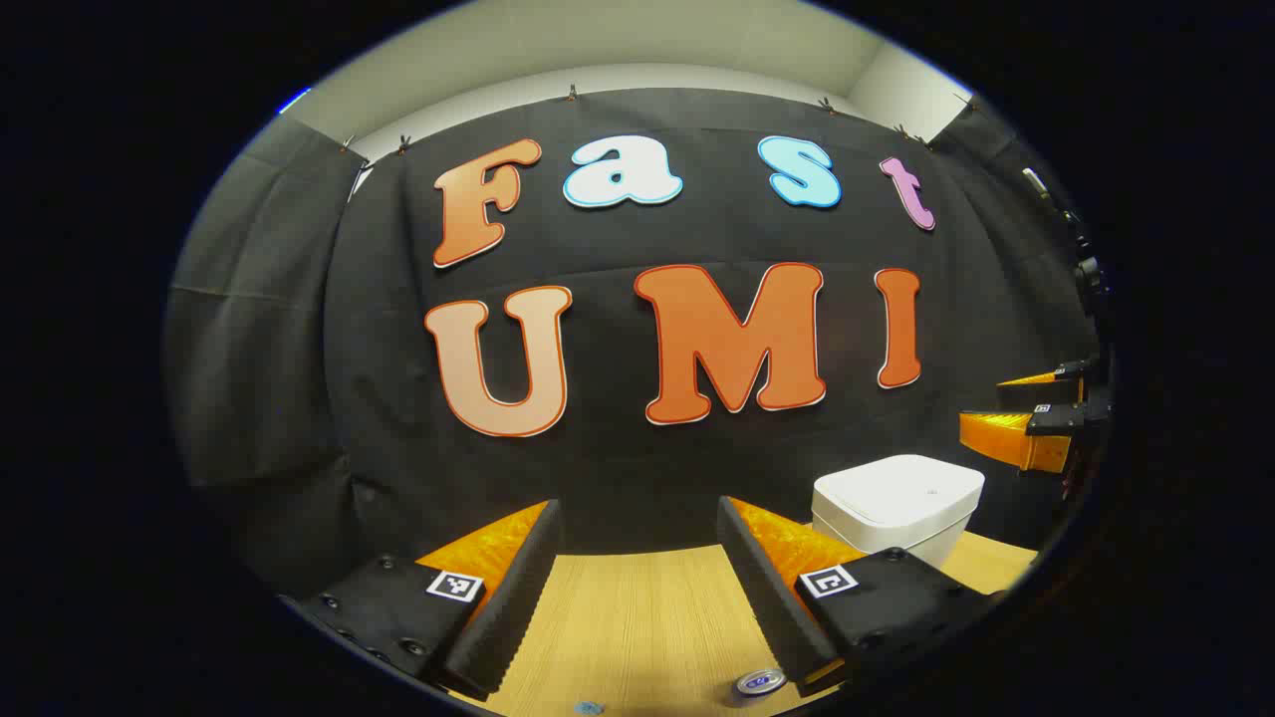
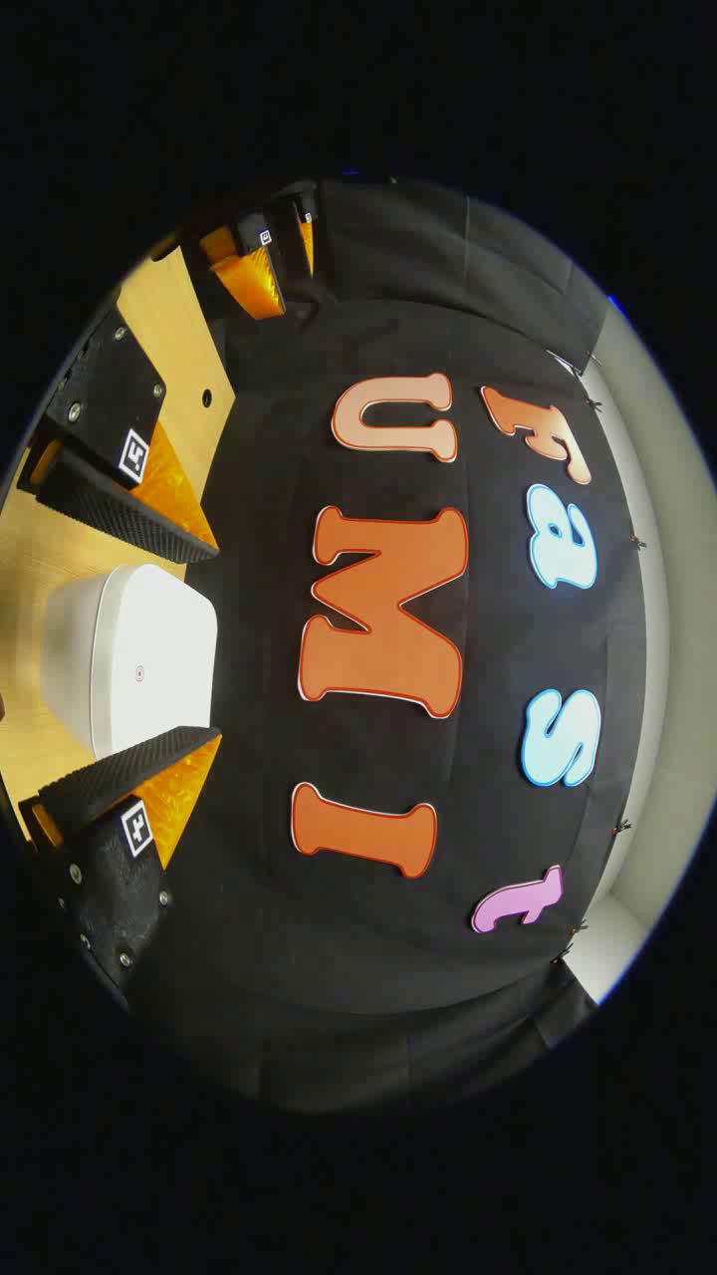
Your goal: Press the lid of the desktop garbage bin to open it, pick up the crumpled paper on the desktop and throw it into the bin, then pick up the pop can on the desktop and drop it into the bin, and finally close the garbage bin lid.
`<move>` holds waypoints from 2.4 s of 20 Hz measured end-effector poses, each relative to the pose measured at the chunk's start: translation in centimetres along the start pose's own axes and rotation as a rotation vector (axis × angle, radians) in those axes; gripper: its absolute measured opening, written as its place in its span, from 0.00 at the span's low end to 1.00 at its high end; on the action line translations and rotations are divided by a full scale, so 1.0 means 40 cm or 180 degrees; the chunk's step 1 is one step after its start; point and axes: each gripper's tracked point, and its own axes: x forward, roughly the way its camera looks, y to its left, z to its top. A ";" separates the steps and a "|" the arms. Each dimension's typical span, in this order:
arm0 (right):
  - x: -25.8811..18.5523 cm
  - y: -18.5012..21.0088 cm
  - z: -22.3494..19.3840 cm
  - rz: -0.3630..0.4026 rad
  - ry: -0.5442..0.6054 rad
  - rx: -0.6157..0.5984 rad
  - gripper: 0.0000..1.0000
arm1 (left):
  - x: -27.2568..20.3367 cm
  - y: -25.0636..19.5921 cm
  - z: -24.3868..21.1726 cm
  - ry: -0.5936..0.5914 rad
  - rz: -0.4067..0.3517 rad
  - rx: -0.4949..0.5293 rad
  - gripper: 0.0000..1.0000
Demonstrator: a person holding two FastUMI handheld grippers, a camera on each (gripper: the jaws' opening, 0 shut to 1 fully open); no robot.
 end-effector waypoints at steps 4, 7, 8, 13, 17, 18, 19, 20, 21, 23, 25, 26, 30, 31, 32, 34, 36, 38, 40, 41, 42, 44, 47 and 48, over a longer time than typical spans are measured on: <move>0.023 0.022 0.001 -0.0121 0.0002 0.0050 0.99 | 0.028 0.020 -0.007 0.0041 -0.0124 0.0031 1.00; 0.033 0.035 0.000 -0.0206 0.0032 0.0059 0.99 | 0.042 0.049 -0.020 0.0078 -0.0148 0.0017 0.99; 0.036 0.044 0.004 -0.0206 0.0024 0.0058 0.99 | 0.047 0.058 -0.021 0.0077 -0.0150 0.0008 0.99; 0.048 0.065 0.014 -0.0256 0.0028 0.0031 0.99 | 0.067 0.100 -0.042 0.0131 -0.0144 -0.0044 1.00; 0.055 0.069 0.002 -0.0274 0.0089 0.0011 0.99 | 0.072 0.117 -0.048 0.0148 -0.0146 -0.0044 0.99; 0.059 0.066 -0.004 -0.0282 0.0123 0.0011 0.99 | 0.075 0.119 -0.053 0.0163 -0.0150 -0.0056 1.00; 0.062 0.063 -0.008 -0.0291 0.0156 0.0013 0.99 | 0.076 0.119 -0.058 0.0176 -0.0148 -0.0070 1.00; 0.065 0.059 -0.012 -0.0304 0.0190 0.0015 0.99 | 0.078 0.123 -0.062 0.0190 -0.0139 -0.0083 1.00; 0.067 0.056 -0.017 -0.0313 0.0224 0.0019 0.99 | 0.074 0.130 -0.066 0.0199 -0.0126 -0.0093 1.00; 0.077 0.047 -0.026 -0.0325 0.0275 0.0029 0.99 | 0.075 0.135 -0.072 0.0226 -0.0104 -0.0101 1.00; 0.082 0.036 -0.032 -0.0358 0.0327 0.0013 0.98 | 0.073 0.140 -0.078 0.0249 -0.0085 -0.0100 0.99; 0.086 0.029 -0.039 -0.0377 0.0360 0.0006 0.98 | 0.072 0.142 -0.078 0.0256 -0.0075 -0.0099 0.99; 0.106 0.009 -0.051 -0.0417 0.0457 0.0024 0.89 | 0.066 0.152 -0.079 0.0269 -0.0025 -0.0097 1.00; 0.110 0.006 -0.052 -0.0411 0.0472 0.0022 0.85 | 0.064 0.157 -0.082 0.0272 -0.0007 -0.0087 0.99; 0.114 0.000 -0.058 -0.0414 0.0511 0.0009 0.82 | 0.062 0.159 -0.081 0.0271 0.0005 -0.0082 0.99; 0.118 -0.005 -0.079 -0.0401 0.0623 -0.0013 0.71 | 0.057 0.163 -0.082 0.0280 0.0027 -0.0073 1.00; 0.124 -0.024 -0.089 -0.0479 0.0683 -0.0017 0.46 | 0.055 0.162 -0.080 0.0267 0.0039 -0.0082 1.00; 0.125 -0.044 -0.099 -0.0539 0.0745 -0.0005 0.24 | 0.053 0.161 -0.086 0.0281 0.0053 -0.0077 1.00; 0.129 -0.060 -0.110 -0.0556 0.0807 0.0053 0.08 | 0.048 0.158 -0.087 0.0294 0.0055 -0.0056 1.00; 0.131 -0.061 -0.115 -0.0528 0.0838 0.0092 0.02 | 0.048 0.154 -0.089 0.0299 0.0056 -0.0043 1.00; 0.131 -0.057 -0.118 -0.0485 0.0856 0.0124 0.02 | 0.046 0.151 -0.087 0.0300 0.0055 -0.0033 1.00; 0.135 -0.075 -0.126 -0.0525 0.0877 0.0104 0.01 | 0.043 0.147 -0.088 0.0303 0.0056 -0.0022 1.00; 0.141 -0.071 -0.147 -0.0469 0.0968 0.0122 0.01 | 0.043 0.142 -0.093 0.0313 0.0069 -0.0003 1.00; 0.143 -0.075 -0.158 -0.0475 0.0995 0.0124 0.01 | 0.044 0.140 -0.091 0.0317 0.0069 -0.0007 1.00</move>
